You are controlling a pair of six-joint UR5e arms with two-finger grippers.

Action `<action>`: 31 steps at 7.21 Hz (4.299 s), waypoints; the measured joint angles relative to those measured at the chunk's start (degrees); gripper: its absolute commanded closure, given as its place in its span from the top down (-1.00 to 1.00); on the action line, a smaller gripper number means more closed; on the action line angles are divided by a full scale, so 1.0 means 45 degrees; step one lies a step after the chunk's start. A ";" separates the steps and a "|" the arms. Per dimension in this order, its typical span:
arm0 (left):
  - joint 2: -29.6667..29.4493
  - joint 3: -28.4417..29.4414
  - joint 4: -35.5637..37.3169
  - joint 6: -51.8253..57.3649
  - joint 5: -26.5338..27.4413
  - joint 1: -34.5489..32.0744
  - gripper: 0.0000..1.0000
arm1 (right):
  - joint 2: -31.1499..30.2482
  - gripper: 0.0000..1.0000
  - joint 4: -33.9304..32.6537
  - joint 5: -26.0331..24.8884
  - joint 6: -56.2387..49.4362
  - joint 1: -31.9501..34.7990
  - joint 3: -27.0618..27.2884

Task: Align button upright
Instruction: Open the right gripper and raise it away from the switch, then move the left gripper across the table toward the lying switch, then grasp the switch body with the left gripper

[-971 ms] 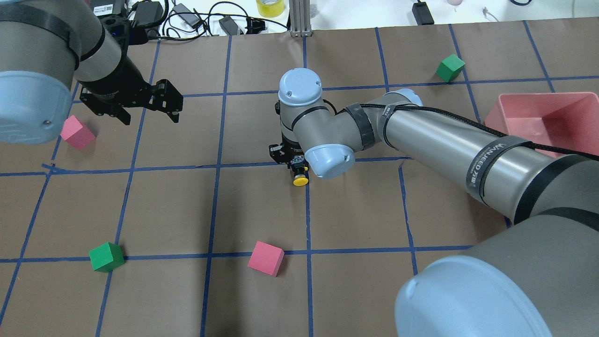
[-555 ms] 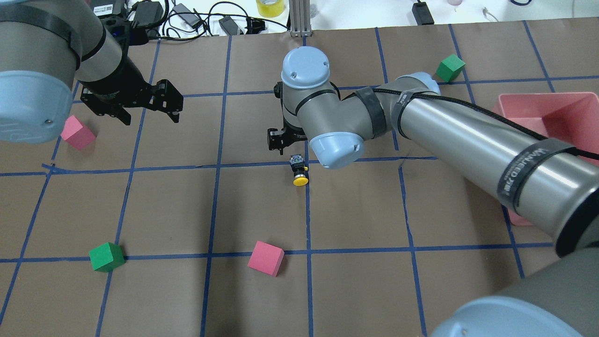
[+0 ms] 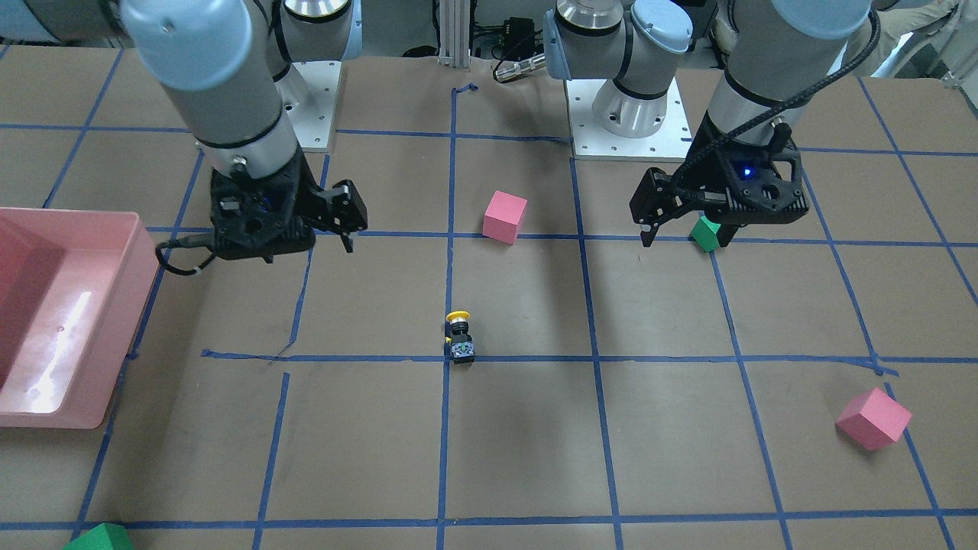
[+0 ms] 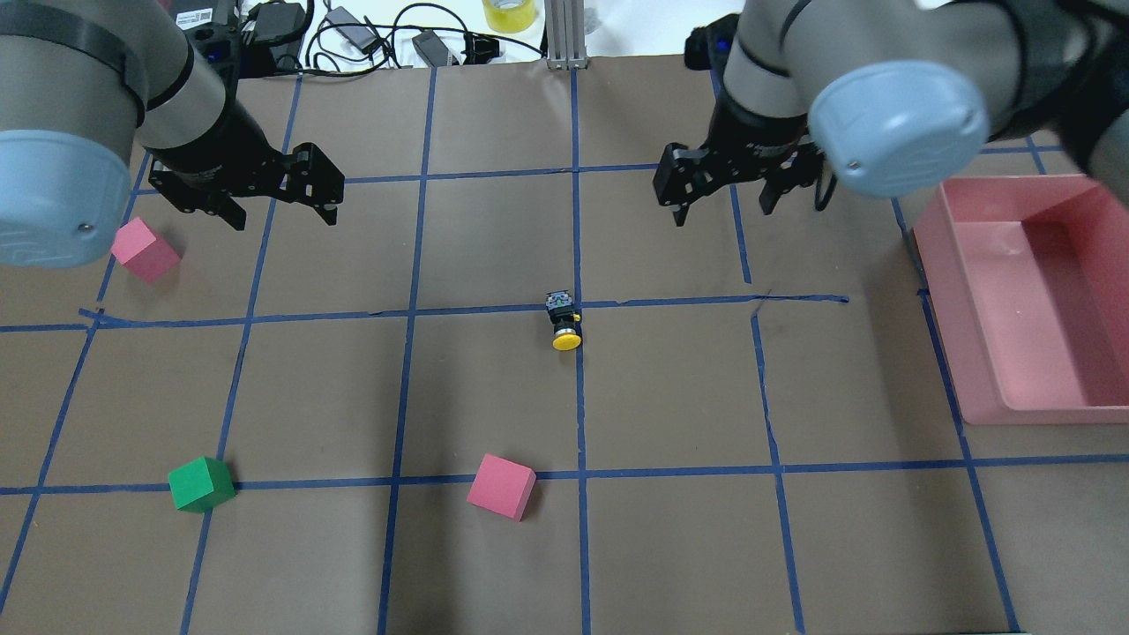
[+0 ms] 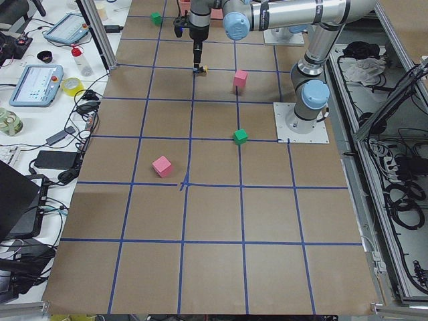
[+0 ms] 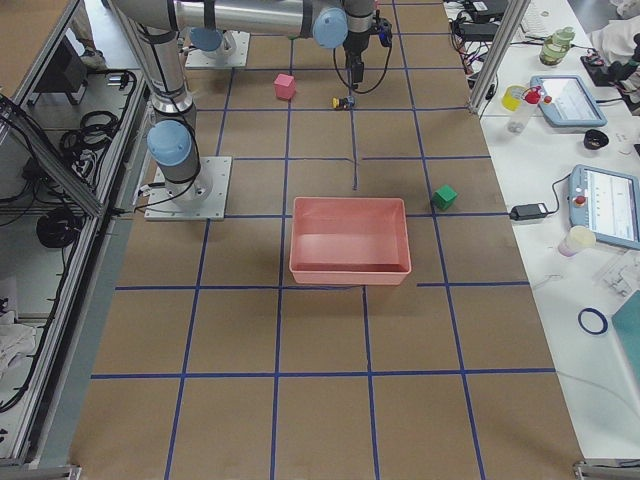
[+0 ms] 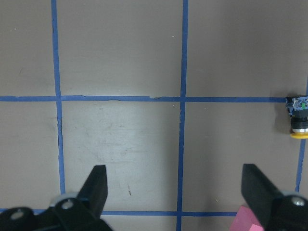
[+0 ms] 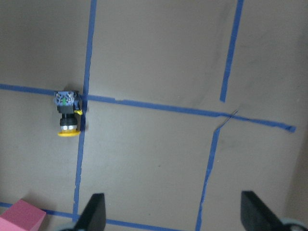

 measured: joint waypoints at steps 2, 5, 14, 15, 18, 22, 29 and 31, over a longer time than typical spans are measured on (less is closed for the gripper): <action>-0.0060 -0.0048 -0.0023 -0.0021 0.0055 0.0001 1.00 | -0.0718 1.00 0.2098 -0.0060 -0.0387 -0.0307 -0.2026; -0.0336 -0.0579 0.0433 -0.0117 0.0026 -0.0009 1.00 | -0.0848 1.00 0.2721 -0.0057 -0.0481 -0.0321 -0.2604; -0.2615 -0.4440 0.9738 -0.4857 0.0478 -0.4230 1.00 | -0.0844 1.00 0.2045 -0.0336 -0.0472 -0.0395 -0.1391; -0.3054 -0.4482 1.0380 -0.5313 0.0820 -0.4771 1.00 | -0.0849 1.00 0.2043 -0.0330 -0.0426 -0.0390 -0.1388; -0.4402 -0.4484 1.2452 -0.6445 0.1079 -0.5726 1.00 | -0.0898 1.00 0.2060 -0.0296 -0.0354 -0.0400 -0.1393; -0.5698 -0.4193 1.3455 -0.6806 0.1094 -0.6161 0.96 | -0.1039 1.00 0.2095 -0.0289 -0.0344 -0.0397 -0.1367; -0.6147 -0.3862 1.2829 -0.7044 0.0322 -0.6191 -1.00 | -0.1031 1.00 0.2080 -0.0441 -0.0470 -0.0431 -0.1365; -0.6002 -0.2627 1.0734 -0.8555 -0.0117 -0.6074 -1.00 | -0.1027 1.00 0.2080 -0.0419 -0.0464 -0.0424 -0.1356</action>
